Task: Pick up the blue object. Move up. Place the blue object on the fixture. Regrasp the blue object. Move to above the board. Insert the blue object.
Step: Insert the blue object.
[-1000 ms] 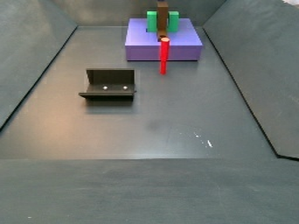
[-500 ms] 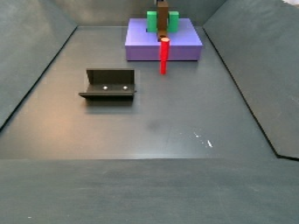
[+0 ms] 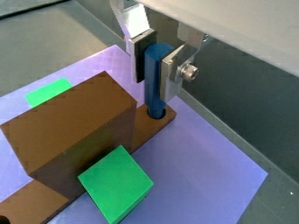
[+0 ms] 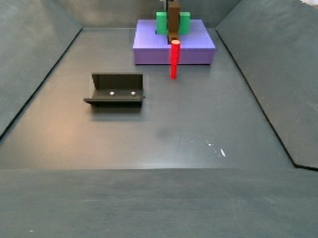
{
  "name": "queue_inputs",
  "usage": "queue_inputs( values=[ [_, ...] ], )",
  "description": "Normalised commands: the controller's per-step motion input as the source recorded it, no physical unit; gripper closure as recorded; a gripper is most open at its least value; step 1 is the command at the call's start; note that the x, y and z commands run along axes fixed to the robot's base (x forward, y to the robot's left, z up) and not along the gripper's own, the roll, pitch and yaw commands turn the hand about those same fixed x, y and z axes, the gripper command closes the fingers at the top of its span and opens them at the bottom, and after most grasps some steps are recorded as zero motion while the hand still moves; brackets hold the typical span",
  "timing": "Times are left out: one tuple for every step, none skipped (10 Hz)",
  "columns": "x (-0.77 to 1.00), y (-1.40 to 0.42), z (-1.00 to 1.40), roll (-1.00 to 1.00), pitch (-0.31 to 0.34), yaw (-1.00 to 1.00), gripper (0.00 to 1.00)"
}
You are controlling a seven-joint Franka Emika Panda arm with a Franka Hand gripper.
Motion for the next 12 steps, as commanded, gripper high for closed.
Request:
queue_inputs(
  values=[
    [0.04,-0.10,-0.32,0.05,0.000,0.03,1.00],
    [0.02,-0.08,-0.29,0.04,0.000,0.01,1.00],
    [0.02,-0.10,-0.39,0.08,0.000,0.00,1.00],
    [0.00,-0.11,-0.60,0.10,-0.066,0.00,1.00],
    [0.07,-0.01,-0.79,0.03,-0.069,0.00,1.00],
    [0.07,0.00,-0.85,0.01,-0.066,0.00,1.00],
    [0.07,0.00,-0.80,0.02,-0.063,0.00,1.00],
    [0.24,0.00,-0.50,0.05,0.000,0.00,1.00],
    [0.28,0.00,-0.15,0.08,0.076,0.00,1.00],
    [0.13,-0.16,-0.23,0.20,0.014,0.00,1.00],
    [0.17,-0.22,-0.31,0.35,0.009,0.01,1.00],
    [0.13,-0.10,-0.41,0.17,0.000,0.01,1.00]
  ],
)
